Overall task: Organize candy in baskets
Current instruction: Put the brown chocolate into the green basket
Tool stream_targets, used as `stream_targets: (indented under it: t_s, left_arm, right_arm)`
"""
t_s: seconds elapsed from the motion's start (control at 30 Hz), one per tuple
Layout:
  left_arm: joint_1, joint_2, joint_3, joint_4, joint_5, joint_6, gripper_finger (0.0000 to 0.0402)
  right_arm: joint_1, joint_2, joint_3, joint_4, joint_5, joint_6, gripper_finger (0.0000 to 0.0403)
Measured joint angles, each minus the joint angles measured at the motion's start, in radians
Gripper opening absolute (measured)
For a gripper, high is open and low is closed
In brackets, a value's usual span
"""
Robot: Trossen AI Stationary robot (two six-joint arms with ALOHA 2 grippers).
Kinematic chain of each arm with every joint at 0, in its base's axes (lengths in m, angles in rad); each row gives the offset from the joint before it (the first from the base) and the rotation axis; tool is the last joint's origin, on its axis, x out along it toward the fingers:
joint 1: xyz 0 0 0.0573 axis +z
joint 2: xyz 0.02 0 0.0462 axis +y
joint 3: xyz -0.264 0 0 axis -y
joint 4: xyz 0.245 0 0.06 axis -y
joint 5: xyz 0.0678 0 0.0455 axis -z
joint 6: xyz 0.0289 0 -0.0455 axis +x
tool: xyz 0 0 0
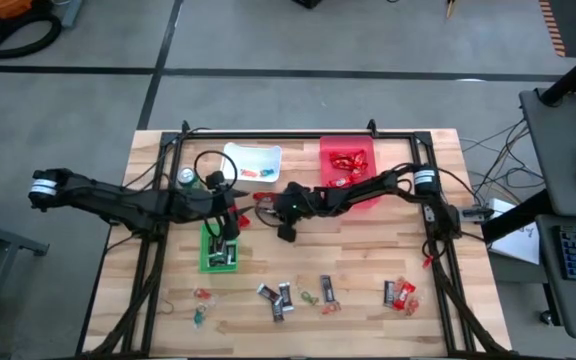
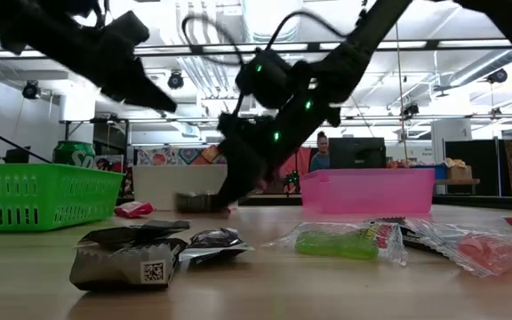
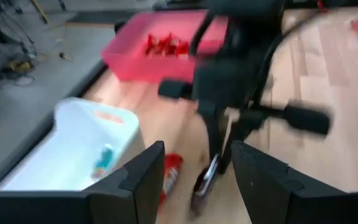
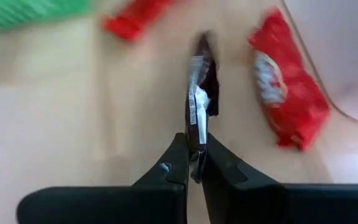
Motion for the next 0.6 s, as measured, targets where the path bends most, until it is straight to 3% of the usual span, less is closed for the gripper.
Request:
stream_targets:
  t_s: [0.2, 0.33, 0.6]
  left_arm:
    - [-0.008, 0.018, -0.050, 0.133, 0.097, -0.068, 0.0171]
    - [-0.014, 0.018, -0.057, 0.179, 0.101, -0.070, 0.0171]
    - [-0.014, 0.031, -0.056, 0.361, 0.079, -0.061, 0.0171]
  right_arm:
    - [0.023, -0.187, -0.127, 0.003, -0.014, -0.003, 0.0015]
    - [0.040, -0.308, -0.262, 0.083, -0.012, 0.050, 0.0014]
    - [0.074, -0.448, -0.508, 0.526, -0.016, 0.162, 0.0014]
